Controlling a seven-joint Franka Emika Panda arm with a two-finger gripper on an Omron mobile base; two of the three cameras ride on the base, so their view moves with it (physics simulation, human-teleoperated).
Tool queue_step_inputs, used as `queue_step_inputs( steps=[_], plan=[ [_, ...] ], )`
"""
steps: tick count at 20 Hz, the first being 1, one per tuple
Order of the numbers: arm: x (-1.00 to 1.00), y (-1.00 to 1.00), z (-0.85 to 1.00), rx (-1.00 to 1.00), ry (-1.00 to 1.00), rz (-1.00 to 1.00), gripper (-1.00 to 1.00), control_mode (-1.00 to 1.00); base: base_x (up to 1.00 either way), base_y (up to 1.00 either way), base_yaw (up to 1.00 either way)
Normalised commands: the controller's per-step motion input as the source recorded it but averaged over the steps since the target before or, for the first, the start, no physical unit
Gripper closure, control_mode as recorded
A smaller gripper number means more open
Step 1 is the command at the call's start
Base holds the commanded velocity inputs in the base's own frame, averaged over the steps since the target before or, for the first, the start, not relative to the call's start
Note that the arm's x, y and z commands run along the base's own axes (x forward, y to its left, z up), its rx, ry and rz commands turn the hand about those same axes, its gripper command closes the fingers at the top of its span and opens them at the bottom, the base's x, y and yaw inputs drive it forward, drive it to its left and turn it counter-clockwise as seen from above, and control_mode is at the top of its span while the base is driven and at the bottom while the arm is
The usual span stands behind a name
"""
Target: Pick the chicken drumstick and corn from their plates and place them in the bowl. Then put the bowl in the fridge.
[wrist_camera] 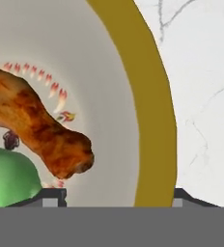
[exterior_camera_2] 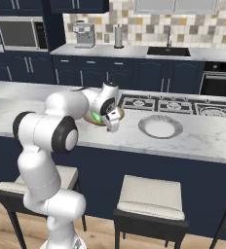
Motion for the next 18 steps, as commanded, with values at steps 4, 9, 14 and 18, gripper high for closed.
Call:
queue_step_inputs(
  steps=[4, 9, 14, 18],
  plan=[
    [0.04, 0.01, -0.07, 0.0, -0.01, -0.12, 1.0, -1.0, 0.0, 0.0, 0.0],
    [0.02, 0.0, -0.02, 0.0, -0.03, -0.08, 1.0, -1.0, 0.0, 0.0, 0.0],
    [-0.06, 0.0, 0.14, 0.07, -0.01, -0.06, 1.0, -1.0, 0.0, 0.0, 0.0],
    [-0.12, 0.0, 0.11, 0.14, -0.01, -0.1, 1.0, -1.0, 0.0, 0.0, 0.0]
  ],
)
